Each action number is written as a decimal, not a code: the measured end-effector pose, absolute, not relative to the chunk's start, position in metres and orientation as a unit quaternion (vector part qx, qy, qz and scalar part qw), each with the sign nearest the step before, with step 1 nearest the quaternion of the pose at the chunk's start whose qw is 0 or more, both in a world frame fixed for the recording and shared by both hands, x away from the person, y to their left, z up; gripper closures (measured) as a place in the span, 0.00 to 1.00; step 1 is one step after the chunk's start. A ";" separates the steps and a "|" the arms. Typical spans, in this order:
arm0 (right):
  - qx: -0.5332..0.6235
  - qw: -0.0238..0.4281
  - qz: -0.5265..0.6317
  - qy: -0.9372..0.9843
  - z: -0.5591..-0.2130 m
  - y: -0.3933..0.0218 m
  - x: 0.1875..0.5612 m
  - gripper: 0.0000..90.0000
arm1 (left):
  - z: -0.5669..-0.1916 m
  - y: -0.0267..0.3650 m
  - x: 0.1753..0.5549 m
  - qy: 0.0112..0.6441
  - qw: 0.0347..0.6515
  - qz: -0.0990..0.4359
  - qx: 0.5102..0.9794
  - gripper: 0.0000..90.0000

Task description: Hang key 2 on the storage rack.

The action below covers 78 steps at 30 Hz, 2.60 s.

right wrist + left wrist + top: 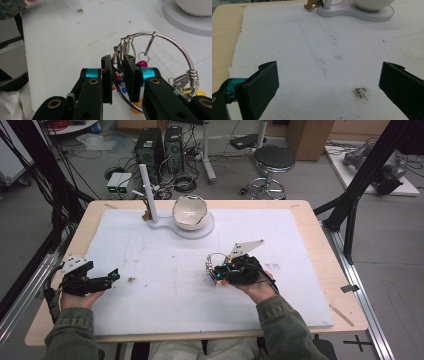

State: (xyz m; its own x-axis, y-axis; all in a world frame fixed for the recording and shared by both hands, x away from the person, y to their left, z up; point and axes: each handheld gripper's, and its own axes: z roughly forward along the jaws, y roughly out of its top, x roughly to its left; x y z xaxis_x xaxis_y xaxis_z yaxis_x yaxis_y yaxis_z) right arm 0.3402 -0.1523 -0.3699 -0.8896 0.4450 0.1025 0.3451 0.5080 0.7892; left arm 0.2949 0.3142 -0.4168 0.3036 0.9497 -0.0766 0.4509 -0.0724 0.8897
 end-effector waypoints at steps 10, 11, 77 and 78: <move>0.219 0.056 0.457 0.860 -0.344 -0.144 0.351 0.87 | -0.417 0.315 0.295 0.519 0.444 0.283 0.674 0.04; 0.219 0.057 0.460 0.859 -0.342 -0.144 0.352 0.87 | -0.417 0.315 0.295 0.519 0.444 0.282 0.674 0.04; 0.173 0.050 0.458 0.870 -0.260 -0.047 0.423 0.87 | -0.416 0.317 0.297 0.516 0.456 0.280 0.669 0.04; 0.171 0.051 0.457 0.872 -0.259 -0.045 0.425 0.87 | -0.416 0.317 0.297 0.516 0.456 0.280 0.669 0.04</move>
